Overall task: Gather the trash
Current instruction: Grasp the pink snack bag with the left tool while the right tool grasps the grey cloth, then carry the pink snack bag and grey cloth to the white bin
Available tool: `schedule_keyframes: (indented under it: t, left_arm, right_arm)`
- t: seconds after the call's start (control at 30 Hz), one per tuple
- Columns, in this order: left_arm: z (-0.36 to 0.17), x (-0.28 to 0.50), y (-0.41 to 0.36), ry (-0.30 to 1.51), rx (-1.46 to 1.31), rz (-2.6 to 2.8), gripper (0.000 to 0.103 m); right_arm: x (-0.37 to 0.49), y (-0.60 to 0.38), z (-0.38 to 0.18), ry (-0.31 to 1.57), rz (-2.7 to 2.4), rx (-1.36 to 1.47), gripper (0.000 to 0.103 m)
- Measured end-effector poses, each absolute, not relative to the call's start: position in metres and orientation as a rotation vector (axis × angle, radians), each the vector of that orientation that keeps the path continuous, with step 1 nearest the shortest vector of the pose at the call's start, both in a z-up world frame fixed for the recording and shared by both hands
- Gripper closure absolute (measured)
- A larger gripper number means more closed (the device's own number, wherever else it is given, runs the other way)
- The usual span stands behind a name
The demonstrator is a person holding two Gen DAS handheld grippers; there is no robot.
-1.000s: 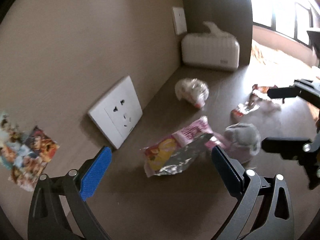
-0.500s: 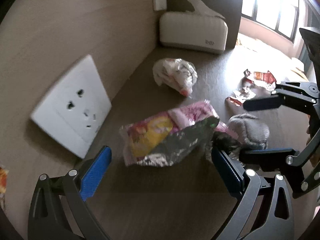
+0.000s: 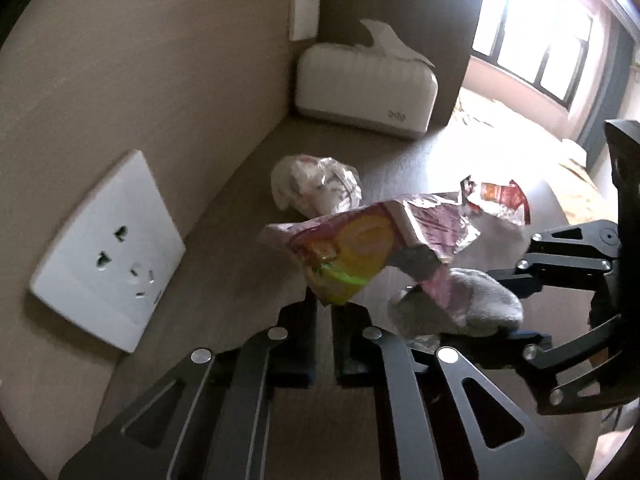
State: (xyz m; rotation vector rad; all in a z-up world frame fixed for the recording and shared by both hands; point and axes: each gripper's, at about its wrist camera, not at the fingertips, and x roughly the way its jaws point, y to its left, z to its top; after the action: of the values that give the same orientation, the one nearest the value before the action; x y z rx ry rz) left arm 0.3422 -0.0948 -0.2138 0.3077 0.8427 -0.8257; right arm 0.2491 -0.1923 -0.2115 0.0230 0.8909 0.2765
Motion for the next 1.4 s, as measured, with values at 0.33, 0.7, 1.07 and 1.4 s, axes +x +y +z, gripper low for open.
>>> schedule_keyframes:
  t: [0.33,0.7,1.07,1.4]
  left_arm:
    - [-0.174,0.294,-0.072,0.833,0.27,-0.722,0.103]
    - [-0.123,0.205,-0.121,0.742,0.311,-0.761,0.103]
    - [-0.113,0.109,-0.225,0.705,0.318,-0.912,0.103]
    - [-0.123,0.034,-0.312,0.715,0.382,-1.044,0.103]
  right_arm:
    - [0.204,-0.216,-0.169,0.813,0.286,0.078,0.071]
    - [0.129,-0.259,-0.114,0.721,0.238,0.065,0.07]
    - [0.025,-0.339,-0.101,0.714,0.111,0.086,0.07]
    - [-0.058,-0.4,-0.122,0.778,0.001,0.124,0.07]
